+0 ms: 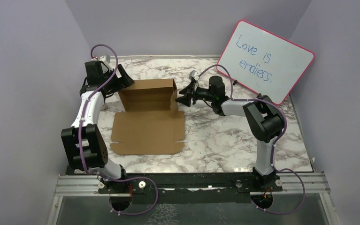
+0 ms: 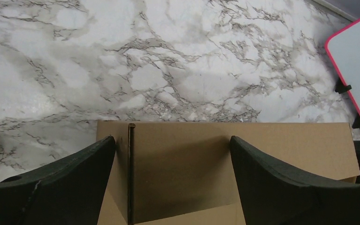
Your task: Fold the paper box
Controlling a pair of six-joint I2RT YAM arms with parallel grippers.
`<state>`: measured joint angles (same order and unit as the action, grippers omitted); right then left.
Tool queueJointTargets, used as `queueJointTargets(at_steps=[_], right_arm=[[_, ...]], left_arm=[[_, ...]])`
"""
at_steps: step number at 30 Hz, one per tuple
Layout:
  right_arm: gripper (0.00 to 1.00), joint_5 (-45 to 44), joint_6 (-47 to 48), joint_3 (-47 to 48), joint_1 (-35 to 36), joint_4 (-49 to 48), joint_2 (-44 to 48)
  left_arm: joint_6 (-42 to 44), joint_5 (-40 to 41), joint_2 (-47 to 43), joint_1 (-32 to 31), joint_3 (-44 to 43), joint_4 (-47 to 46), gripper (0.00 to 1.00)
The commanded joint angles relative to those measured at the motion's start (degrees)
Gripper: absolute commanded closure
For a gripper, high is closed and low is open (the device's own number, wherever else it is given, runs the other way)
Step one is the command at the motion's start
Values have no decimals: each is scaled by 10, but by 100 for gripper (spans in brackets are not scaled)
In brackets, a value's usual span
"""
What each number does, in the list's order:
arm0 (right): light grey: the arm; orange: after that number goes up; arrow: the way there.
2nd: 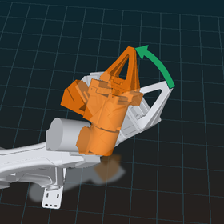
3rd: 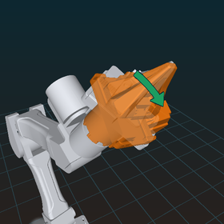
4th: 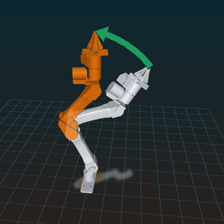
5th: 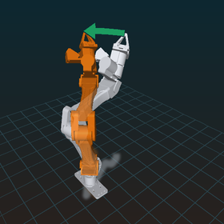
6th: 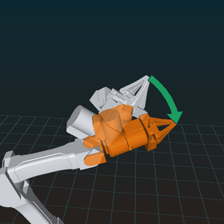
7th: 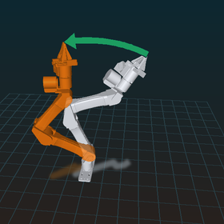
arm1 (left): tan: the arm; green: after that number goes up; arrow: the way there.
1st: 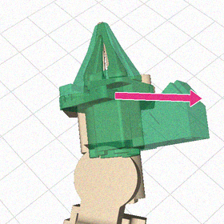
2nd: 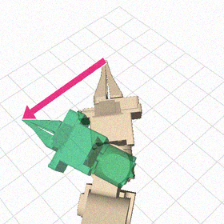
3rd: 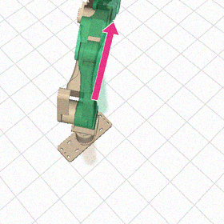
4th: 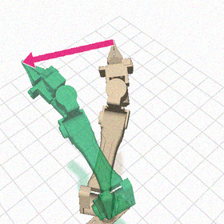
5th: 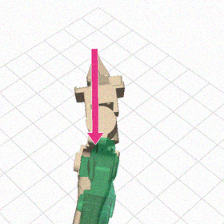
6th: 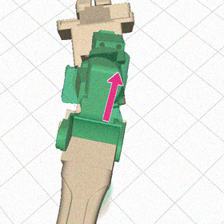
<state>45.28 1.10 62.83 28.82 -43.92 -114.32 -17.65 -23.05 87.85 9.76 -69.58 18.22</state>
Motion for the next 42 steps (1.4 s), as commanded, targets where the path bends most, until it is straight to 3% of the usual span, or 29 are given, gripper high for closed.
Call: queueJointTargets(at_steps=[1,9,21,34,42], right_arm=[[44,-4,-8,3,4,-33,-5],[44,-42,-9,-64,4,-69,33],[44,-110,1,-162,4,-94,119],[44,-175,30,-212,4,-125,143],[44,-165,20,-203,4,-132,126]], left_arm=[[-22,-74,-6,0,32,10,10],[-68,-136,-45,-10,99,-27,12],[-86,-140,-118,-70,167,-30,12],[-34,-95,-104,-96,170,-21,12],[-11,-37,-109,-97,101,6,8]])
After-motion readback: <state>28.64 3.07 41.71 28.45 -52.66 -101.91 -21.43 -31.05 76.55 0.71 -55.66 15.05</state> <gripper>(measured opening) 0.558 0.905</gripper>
